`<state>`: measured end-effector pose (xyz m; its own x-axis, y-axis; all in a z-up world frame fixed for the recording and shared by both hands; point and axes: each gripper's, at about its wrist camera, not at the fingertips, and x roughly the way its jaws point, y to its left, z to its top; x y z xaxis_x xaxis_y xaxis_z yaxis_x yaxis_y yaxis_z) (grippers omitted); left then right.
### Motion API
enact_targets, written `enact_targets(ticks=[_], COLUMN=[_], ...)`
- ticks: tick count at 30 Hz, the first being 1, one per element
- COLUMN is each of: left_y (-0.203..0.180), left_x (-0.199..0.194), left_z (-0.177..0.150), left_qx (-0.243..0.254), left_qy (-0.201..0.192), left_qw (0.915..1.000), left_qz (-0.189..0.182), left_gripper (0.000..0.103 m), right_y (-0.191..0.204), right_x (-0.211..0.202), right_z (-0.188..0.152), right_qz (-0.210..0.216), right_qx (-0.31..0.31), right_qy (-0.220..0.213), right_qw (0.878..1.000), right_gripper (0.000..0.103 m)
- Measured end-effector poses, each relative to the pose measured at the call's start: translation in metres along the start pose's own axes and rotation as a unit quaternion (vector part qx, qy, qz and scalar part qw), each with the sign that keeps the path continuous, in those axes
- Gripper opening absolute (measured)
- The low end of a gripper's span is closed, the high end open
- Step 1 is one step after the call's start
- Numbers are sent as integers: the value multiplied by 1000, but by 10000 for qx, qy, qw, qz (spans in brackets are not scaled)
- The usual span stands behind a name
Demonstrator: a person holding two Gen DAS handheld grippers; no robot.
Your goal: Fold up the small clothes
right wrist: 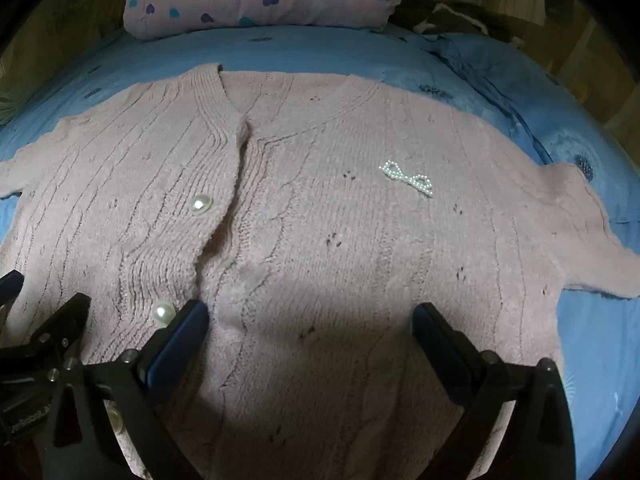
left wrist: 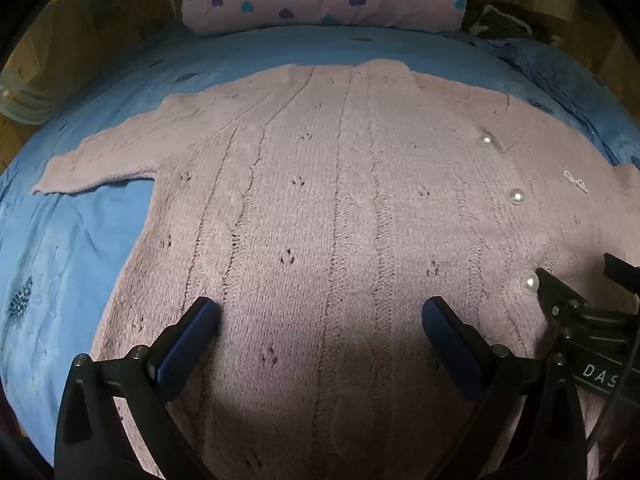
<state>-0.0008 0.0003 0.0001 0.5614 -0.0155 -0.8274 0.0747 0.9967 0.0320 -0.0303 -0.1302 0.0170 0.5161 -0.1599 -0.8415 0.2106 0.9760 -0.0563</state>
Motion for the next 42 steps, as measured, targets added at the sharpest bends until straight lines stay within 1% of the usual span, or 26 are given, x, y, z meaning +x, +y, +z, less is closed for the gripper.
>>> enact_targets(ticks=[8, 9, 13, 14, 42], left_y=[0, -2, 0, 2, 4], left_x=[-6, 0, 0, 1, 1], left_z=[-6, -2, -4, 1, 2], left_qx=[41, 41, 43, 8, 15], left_qy=[-33, 3, 13, 55, 48], left_qw=[10000, 10000, 10000, 10000, 10000], left_qz=[48, 49, 32, 32, 83], left_gripper=[88, 88, 88, 88, 88], right_y=[0, 0, 0, 0, 0], right_x=[0, 0, 0, 0, 0], right_z=[0, 0, 0, 0, 0], right_qz=[5, 5, 4, 3, -9], right_qx=[3, 2, 2, 2, -5], right_qy=[12, 12, 12, 13, 11], right_qw=[10000, 10000, 10000, 10000, 10000], right_gripper=[103, 103, 103, 103, 103])
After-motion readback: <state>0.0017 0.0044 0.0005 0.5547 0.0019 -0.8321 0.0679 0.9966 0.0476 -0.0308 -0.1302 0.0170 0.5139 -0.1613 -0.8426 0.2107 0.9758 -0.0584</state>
